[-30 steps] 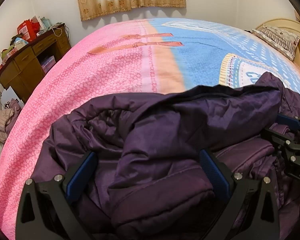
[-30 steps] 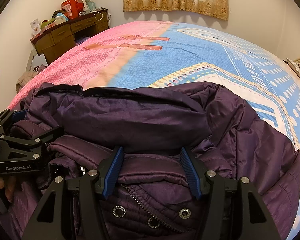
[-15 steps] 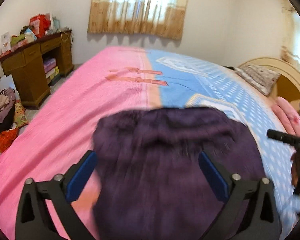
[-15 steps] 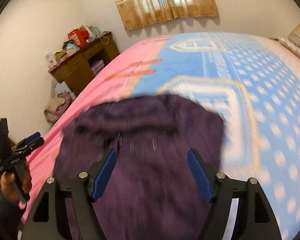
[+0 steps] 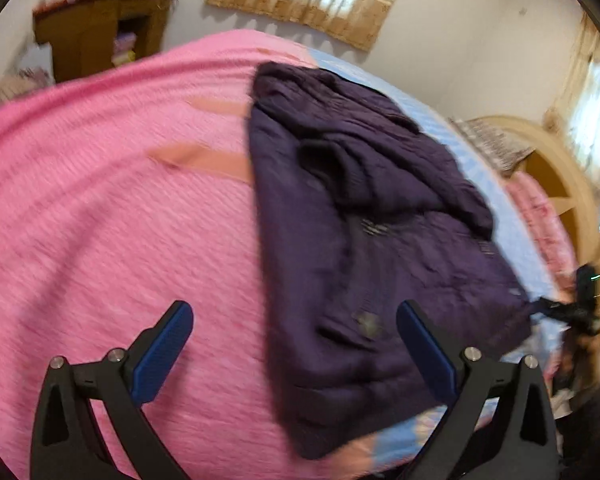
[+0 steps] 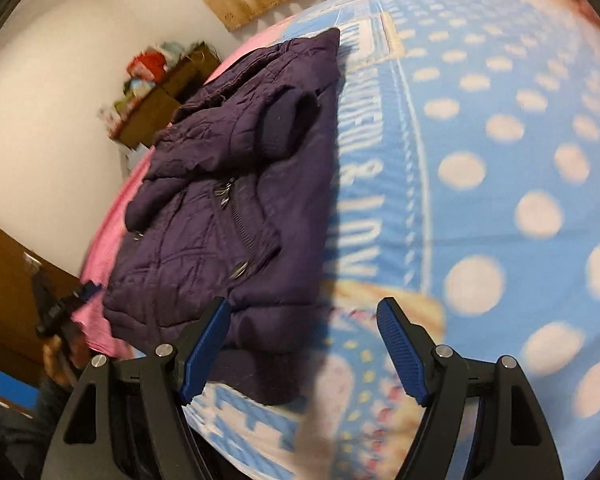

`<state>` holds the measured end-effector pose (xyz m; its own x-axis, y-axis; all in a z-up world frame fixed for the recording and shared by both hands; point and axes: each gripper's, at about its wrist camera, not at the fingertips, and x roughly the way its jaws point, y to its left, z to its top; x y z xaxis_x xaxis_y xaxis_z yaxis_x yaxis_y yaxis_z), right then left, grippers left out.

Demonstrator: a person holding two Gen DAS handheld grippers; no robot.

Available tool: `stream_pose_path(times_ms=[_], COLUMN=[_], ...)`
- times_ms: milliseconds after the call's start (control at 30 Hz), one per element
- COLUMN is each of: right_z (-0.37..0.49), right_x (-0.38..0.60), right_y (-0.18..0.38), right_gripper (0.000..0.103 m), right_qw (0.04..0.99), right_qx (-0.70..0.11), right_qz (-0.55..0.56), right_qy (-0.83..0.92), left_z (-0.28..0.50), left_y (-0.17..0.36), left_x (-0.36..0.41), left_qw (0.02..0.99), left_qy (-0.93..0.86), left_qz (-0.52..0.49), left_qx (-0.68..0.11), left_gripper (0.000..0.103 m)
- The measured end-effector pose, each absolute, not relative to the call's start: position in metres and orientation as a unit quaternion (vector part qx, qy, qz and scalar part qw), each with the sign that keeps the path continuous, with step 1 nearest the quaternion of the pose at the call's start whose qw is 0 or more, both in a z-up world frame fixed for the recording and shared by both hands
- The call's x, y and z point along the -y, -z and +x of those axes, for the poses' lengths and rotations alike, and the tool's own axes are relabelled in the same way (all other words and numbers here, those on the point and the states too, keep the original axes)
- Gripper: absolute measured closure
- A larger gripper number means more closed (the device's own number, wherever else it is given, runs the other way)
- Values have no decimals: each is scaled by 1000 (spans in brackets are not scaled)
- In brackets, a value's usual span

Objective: Fold large clothes

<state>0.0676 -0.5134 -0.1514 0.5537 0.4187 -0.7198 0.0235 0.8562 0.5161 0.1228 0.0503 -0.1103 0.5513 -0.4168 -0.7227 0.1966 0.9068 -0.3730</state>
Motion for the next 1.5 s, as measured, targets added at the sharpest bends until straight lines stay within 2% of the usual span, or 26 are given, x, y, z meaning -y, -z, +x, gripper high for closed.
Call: stream_pose_path(times_ms=[100,133,200,233,300,333,467,733,900,1067,1167,1367,1500], right_z=[70,72,74,73,70,68,56,-1,-51,-67,-44,61,152], right_x=[497,495,488,483,479,479,491,489,490,494,501,519,529], right_y=[155,158,159,159,161,162,166,150,102,58,39,6,15], right_gripper=[27,27,29,40,56,61,71,78,79,80,80,80,80], right_qw=[865,870,875,879,876,875,863,842,844,856,855,854,848], right_qx=[-429,-418,-408,-409,-410,-408,-401,-389,-350,-300,-281,-261,-279], right_qz=[230,231,236,221,227,232,277,332,352,358,369,385,405], right_qy=[-122,-119,-112,-108,-114,-116,-132,-174,-203,-223,-233,-232,-197], left_z=[126,124,127,128,119,117,107,72,35,13,27,103,179], left_y=[121,125,134,140,143,141,134,103,65,20,-1,-28,-24], left_x=[-32,-32,-26,-23,-26,-26,-32,-50,-75,-84,-81,-71,-59], left_qw=[873,873,869,866,870,870,874,866,853,854,849,845,840], left_qy=[178,179,183,183,183,193,201,239,277,313,329,333,319], left_qz=[-111,-108,-106,-104,-103,-103,-81,-100,-162,-177,-193,-224,-236], left_qx=[-441,-442,-448,-453,-446,-442,-434,-427,-412,-375,-365,-354,-371], left_gripper=[6,12,17,25,28,43,68,75,77,78,77,77,77])
